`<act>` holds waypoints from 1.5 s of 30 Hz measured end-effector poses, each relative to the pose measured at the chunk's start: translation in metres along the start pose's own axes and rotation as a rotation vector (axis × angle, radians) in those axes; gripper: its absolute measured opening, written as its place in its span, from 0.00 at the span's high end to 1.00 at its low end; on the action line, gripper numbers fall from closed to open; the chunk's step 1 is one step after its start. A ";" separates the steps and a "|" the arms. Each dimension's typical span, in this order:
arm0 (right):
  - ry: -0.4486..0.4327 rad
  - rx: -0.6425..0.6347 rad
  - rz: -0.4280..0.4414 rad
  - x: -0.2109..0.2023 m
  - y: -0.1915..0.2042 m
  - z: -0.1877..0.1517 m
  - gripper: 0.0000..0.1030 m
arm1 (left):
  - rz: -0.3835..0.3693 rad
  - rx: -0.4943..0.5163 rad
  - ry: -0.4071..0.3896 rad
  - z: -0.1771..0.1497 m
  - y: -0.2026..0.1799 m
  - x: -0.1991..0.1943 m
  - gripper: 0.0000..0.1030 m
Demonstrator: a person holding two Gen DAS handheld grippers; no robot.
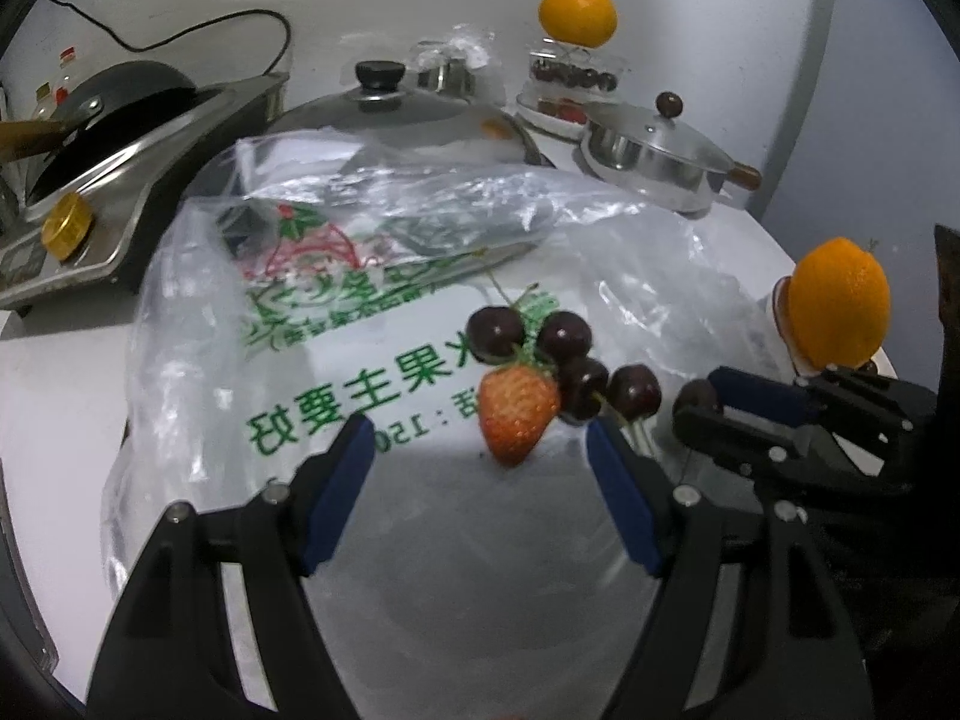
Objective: Organize fruits
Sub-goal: 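Grasp a strawberry with the left gripper while the right gripper grasps a dark cherry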
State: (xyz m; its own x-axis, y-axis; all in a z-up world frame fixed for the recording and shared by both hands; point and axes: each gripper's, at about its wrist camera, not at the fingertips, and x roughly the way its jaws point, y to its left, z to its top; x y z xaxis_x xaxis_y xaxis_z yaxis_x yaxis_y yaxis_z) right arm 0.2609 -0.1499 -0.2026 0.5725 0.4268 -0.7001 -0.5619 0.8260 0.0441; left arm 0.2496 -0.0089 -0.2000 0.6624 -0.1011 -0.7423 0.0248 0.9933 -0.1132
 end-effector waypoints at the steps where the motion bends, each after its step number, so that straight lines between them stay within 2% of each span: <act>1: -0.004 0.001 0.002 -0.001 -0.001 0.001 0.69 | -0.003 0.001 -0.001 0.001 -0.001 0.001 0.28; 15: -0.015 0.014 0.005 -0.004 -0.012 0.002 0.69 | -0.073 -0.052 -0.014 0.008 0.002 0.014 0.29; 17: -0.015 0.015 0.005 -0.004 -0.012 0.002 0.69 | -0.095 -0.059 -0.010 0.009 0.003 0.015 0.34; 18: -0.015 0.015 0.005 -0.004 -0.012 0.002 0.69 | -0.100 -0.058 -0.008 0.009 0.002 0.016 0.40; 22: -0.014 0.015 0.002 -0.004 -0.012 0.002 0.69 | -0.108 -0.035 -0.001 0.008 0.000 0.017 0.50; 27: -0.012 0.012 -0.003 -0.004 -0.014 0.001 0.69 | -0.110 -0.020 -0.008 0.005 -0.001 0.017 0.50; 31: -0.009 0.008 -0.009 -0.003 -0.012 0.002 0.69 | -0.144 -0.016 -0.013 0.005 0.002 0.017 0.58; 35: -0.007 0.008 -0.012 -0.003 -0.011 0.002 0.69 | -0.148 -0.002 -0.017 0.005 0.003 0.017 0.62; 37: -0.007 0.007 -0.014 -0.002 -0.011 0.002 0.69 | -0.145 0.002 -0.017 0.005 0.004 0.016 0.67; 45: -0.003 0.000 -0.028 -0.001 -0.008 0.003 0.69 | -0.156 0.006 -0.021 0.002 0.008 0.014 0.68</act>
State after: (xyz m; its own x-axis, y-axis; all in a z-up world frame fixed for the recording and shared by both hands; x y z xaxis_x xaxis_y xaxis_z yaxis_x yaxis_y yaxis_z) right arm 0.2668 -0.1559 -0.2007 0.5901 0.4044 -0.6987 -0.5452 0.8380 0.0246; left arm 0.2603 -0.0027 -0.2096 0.6656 -0.2534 -0.7019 0.1329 0.9658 -0.2226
